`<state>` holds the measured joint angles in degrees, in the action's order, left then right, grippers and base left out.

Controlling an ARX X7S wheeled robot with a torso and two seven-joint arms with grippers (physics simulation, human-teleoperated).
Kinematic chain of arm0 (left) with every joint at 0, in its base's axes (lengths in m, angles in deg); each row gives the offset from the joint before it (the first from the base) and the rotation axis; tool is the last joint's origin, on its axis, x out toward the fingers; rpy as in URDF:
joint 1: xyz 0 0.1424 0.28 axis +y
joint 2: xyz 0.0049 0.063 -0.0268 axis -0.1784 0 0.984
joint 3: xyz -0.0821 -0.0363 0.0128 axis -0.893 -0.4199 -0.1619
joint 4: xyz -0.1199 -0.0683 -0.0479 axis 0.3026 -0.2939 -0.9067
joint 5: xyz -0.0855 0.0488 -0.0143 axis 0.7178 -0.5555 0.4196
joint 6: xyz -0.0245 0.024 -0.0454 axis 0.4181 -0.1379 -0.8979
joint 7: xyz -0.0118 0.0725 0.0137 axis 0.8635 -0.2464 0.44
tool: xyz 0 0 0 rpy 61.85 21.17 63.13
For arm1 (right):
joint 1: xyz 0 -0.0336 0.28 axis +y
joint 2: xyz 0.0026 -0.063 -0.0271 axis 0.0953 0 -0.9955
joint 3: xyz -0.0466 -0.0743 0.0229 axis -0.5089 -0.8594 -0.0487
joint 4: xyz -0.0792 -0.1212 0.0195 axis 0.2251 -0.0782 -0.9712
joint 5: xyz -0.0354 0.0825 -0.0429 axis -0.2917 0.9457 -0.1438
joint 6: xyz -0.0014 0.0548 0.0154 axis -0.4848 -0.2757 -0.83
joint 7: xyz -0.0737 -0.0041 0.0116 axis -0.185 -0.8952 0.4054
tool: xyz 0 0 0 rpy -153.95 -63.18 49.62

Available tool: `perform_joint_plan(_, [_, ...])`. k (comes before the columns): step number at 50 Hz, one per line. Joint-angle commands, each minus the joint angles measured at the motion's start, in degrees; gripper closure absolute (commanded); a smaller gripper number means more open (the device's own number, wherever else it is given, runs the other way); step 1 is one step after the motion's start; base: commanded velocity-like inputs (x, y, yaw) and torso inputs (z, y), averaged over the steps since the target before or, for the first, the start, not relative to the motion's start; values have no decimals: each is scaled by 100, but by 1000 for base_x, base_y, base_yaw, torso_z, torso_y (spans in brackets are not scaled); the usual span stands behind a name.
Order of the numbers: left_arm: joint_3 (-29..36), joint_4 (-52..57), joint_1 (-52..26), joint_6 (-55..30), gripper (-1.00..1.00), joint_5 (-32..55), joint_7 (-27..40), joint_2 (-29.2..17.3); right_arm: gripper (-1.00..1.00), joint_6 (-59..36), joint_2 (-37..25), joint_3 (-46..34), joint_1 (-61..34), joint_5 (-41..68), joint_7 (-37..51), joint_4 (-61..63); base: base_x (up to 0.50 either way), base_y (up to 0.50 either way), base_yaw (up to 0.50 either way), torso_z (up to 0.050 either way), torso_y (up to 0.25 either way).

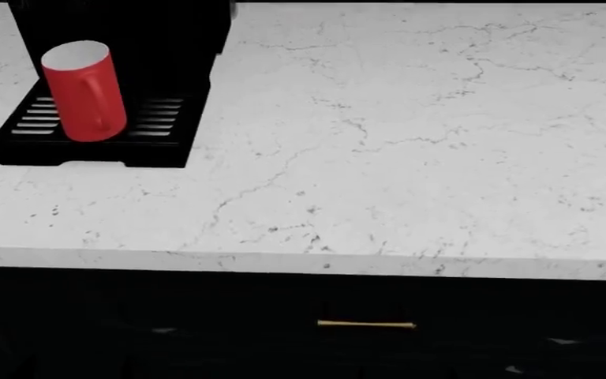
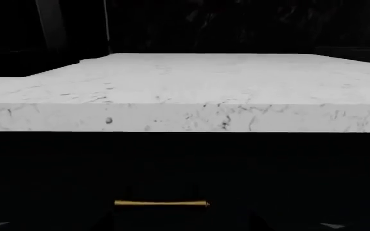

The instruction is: Pick the mug from under the coffee machine dispenser and place it on the counter.

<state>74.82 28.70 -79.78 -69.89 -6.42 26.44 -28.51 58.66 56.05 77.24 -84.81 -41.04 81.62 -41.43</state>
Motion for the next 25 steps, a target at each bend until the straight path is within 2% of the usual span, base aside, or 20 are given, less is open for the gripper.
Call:
perform_joint_plan(1, [111, -4, -7, -37, -100, 140, 62, -105, -100, -12, -99, -118, 2, 93, 136, 13, 0, 0, 0, 50, 0])
perform_joint_plan(25, [275, 88, 2, -128, -100, 279, 268, -259, -100, -59, -249, -305, 7, 237, 333, 64, 0, 0, 0, 50, 0])
